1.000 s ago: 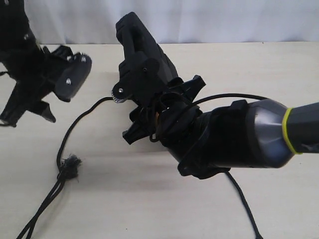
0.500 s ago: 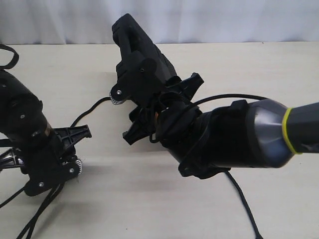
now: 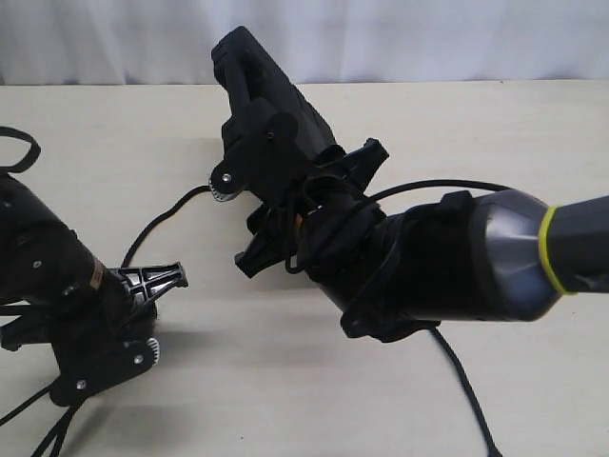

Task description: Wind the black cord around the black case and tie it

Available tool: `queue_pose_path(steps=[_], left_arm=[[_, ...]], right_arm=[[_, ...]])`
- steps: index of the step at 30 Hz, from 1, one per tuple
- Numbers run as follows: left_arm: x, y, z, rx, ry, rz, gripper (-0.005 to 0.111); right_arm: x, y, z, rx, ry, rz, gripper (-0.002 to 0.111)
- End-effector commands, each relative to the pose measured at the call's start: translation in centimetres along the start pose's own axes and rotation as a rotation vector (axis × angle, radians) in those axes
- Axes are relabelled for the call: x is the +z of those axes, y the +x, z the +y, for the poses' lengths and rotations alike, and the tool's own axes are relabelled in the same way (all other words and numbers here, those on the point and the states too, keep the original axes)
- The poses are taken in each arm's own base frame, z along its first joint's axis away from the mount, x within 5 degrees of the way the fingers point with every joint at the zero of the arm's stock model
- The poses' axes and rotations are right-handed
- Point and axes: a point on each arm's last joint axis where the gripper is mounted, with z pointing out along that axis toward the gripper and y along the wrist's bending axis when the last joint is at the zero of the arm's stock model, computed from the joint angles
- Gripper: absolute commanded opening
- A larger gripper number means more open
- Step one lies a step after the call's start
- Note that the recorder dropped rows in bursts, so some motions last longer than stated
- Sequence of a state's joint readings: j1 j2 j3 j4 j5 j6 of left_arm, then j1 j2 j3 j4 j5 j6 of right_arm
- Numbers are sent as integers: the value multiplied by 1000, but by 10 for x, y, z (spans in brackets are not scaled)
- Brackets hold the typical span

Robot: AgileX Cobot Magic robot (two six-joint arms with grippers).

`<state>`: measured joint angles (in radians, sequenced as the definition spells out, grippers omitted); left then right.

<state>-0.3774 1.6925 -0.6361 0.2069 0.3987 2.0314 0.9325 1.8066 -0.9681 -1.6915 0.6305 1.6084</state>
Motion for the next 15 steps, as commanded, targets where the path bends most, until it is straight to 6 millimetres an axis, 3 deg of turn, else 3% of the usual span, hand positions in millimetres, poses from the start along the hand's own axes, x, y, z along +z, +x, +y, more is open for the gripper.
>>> queue_pose_path(steps=[1,8,15], left_arm=[[0,-1,3,-47,-40,16,47],[10,-5,-3,-63,41,-29,27],[18,-6,-2,-120,50,-38,25]], right_arm=[[-4,-6,-4,-4,9,-30,4],[-4,-5,-5,20,14,-12,4],[-4,-4,-6,26,31,-8,4]])
